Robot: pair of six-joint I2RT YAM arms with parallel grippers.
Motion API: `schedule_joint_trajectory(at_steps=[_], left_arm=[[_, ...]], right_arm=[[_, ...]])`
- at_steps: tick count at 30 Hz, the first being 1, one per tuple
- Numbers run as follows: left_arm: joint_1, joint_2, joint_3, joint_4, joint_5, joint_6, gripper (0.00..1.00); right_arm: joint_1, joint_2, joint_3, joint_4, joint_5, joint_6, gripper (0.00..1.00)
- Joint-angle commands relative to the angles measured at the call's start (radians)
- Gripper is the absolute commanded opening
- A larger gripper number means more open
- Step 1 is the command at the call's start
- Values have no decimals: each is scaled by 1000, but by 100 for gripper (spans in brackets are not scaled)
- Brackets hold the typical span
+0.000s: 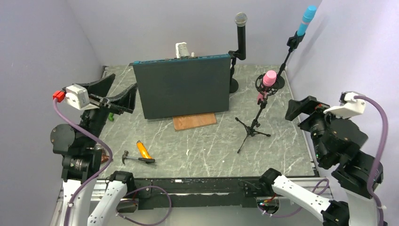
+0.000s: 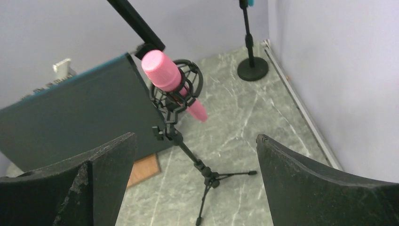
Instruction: Remove the microphone from the stand
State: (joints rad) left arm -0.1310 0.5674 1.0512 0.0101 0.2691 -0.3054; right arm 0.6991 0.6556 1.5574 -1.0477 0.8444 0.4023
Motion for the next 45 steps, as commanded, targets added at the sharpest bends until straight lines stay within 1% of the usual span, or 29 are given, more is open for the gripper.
schedule_joint_trajectory(at_steps=[1,4,5,8,11,14,18,22,24,27,29,34,39,41,45], left_arm=[[-11,36,2,26,89,-14,92],[-12,79,11,-5,94,-4,93],[-13,95,20,-45,86,0,93],[-15,124,18,-92,81,23,91],[-16,109,-17,-82,39,12,91],[-16,108,-27,-61,60,-6,87],[-21,102,-46,-36,71,-25,86],[-31,93,-59,-28,58,-45,87],[-38,91,-68,-19,68,-59,88],[-50,83,-81,13,84,-71,88],[-58,78,-84,19,84,-73,88],[-80,65,-85,10,68,-60,87],[-98,52,-88,9,57,-54,88],[-105,48,-88,7,52,-51,88],[-119,44,-83,-6,36,-39,88]], right_arm=[[-3,63,-8,-89,74,79,100],[-3,94,-11,-107,123,69,100],[-2,100,-13,-108,139,67,100],[-3,99,-41,-78,161,69,100],[-3,75,-75,5,114,33,100],[-2,64,-114,56,150,53,100],[-2,35,-197,198,110,-13,100],[-2,33,-238,283,50,-72,100],[-3,72,-231,293,42,-110,100],[-3,173,-184,269,77,-125,100],[-3,228,-160,284,80,-148,100],[-4,336,-105,336,181,-212,100],[-20,409,-77,392,237,-264,100],[-46,433,-64,389,232,-263,100],[-122,447,-65,394,174,-248,99]])
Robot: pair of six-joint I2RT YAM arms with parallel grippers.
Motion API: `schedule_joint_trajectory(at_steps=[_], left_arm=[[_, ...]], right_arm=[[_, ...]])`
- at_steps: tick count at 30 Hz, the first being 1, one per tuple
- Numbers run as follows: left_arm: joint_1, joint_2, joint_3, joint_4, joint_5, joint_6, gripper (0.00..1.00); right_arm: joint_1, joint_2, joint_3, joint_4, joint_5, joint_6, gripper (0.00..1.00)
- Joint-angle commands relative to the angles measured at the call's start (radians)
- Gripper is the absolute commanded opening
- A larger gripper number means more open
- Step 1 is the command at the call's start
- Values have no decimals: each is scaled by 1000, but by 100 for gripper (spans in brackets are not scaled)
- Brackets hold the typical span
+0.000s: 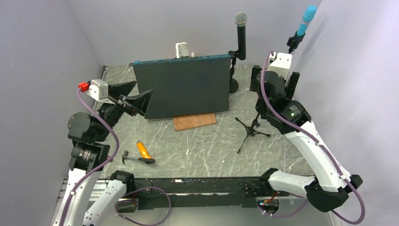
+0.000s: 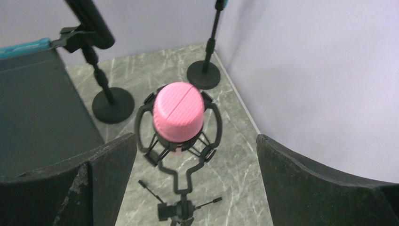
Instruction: Remove the microphone from the stand
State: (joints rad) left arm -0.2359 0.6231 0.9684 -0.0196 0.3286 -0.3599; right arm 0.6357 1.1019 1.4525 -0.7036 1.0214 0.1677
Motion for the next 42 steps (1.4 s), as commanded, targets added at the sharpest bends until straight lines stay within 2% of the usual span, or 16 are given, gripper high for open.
schedule_joint_trajectory(at_steps=[1,7,19,26,34,42], left_arm=[[-17,-14,0,22,-26,17,88],[-29,-19,0,22,-42,28,89],[-31,-18,-7,22,-47,27,89],[-35,-19,-8,21,-52,30,90],[-38,-19,-7,22,-61,36,90],[-42,-18,-7,21,-69,40,90]], right_arm=[[-86,3,36,55,-36,-12,99],[-197,11,5,83,-204,2,93],[-209,65,-26,157,-264,-23,86],[-216,79,-29,163,-310,-10,70],[-216,75,4,145,-316,-26,42],[-215,70,139,106,-302,-70,29]])
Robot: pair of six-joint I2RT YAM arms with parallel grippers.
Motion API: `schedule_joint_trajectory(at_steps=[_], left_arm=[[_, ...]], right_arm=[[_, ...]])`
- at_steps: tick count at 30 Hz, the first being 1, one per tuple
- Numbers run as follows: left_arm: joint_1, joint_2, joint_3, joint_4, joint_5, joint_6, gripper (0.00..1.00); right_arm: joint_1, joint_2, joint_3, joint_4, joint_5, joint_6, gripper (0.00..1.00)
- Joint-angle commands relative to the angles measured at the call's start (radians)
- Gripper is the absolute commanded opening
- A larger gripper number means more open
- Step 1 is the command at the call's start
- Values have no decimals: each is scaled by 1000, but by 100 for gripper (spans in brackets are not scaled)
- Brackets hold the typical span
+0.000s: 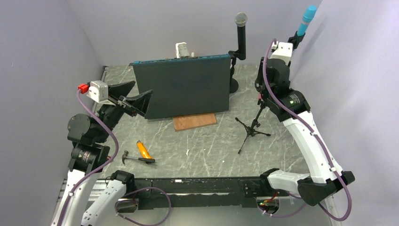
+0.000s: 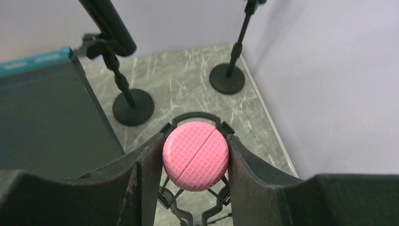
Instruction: Remove the microphone from the stand
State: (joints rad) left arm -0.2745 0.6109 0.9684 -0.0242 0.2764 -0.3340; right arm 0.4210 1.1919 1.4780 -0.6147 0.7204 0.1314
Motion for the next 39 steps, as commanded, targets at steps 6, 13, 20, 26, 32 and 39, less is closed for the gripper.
schedule_joint_trajectory(at_steps=[6,13,20,26,32,39], left_arm=[[-5,-1,-10,27,-17,12,90],[-5,2,-13,26,-20,9,90],[-6,4,-16,27,-18,4,90],[-6,10,-17,26,-19,2,90],[-6,11,-17,26,-31,6,90],[-6,5,-10,-3,-47,9,89]], right_arm=[[-1,-44,252,-2,-22,-50,22],[-1,-126,380,41,-69,-70,8],[-1,-313,214,276,-139,-52,0],[-1,-308,190,273,-310,77,0],[-1,-139,291,148,-662,183,0],[11,-7,222,140,-984,340,0]])
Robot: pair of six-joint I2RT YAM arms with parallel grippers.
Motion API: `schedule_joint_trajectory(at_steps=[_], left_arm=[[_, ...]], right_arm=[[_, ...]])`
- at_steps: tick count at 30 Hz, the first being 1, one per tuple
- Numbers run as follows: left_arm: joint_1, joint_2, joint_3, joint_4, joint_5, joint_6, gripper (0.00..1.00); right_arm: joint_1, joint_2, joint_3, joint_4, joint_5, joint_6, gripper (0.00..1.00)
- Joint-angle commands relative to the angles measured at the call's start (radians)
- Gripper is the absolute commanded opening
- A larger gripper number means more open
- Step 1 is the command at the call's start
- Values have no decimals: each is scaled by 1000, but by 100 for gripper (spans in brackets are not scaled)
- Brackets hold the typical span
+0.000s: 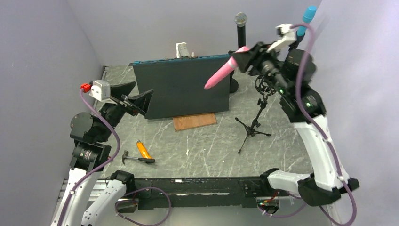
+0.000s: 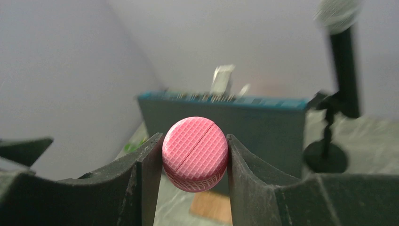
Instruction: Remove the microphone from the stand
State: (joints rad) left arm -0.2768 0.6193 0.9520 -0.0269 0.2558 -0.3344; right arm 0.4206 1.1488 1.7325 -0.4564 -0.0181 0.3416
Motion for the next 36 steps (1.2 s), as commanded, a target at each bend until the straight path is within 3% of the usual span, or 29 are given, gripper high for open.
schedule_joint_trajectory(at_steps=[1,12,17,21,26,36], left_arm=[[-4,-4,9,-9,-37,12,89],[1,-9,31,-67,-124,20,87],[5,8,16,-32,-120,34,87],[4,99,109,-109,-132,44,87],[4,189,283,-192,-27,75,84],[-13,118,85,-105,-85,186,85]], right_arm=[[22,49,-58,-10,-268,152,0],[370,215,-362,143,-232,284,0],[469,347,-401,178,-226,325,0],[481,436,-424,220,-275,405,0],[482,558,-413,249,-331,454,0],[481,771,-314,233,-359,476,0]])
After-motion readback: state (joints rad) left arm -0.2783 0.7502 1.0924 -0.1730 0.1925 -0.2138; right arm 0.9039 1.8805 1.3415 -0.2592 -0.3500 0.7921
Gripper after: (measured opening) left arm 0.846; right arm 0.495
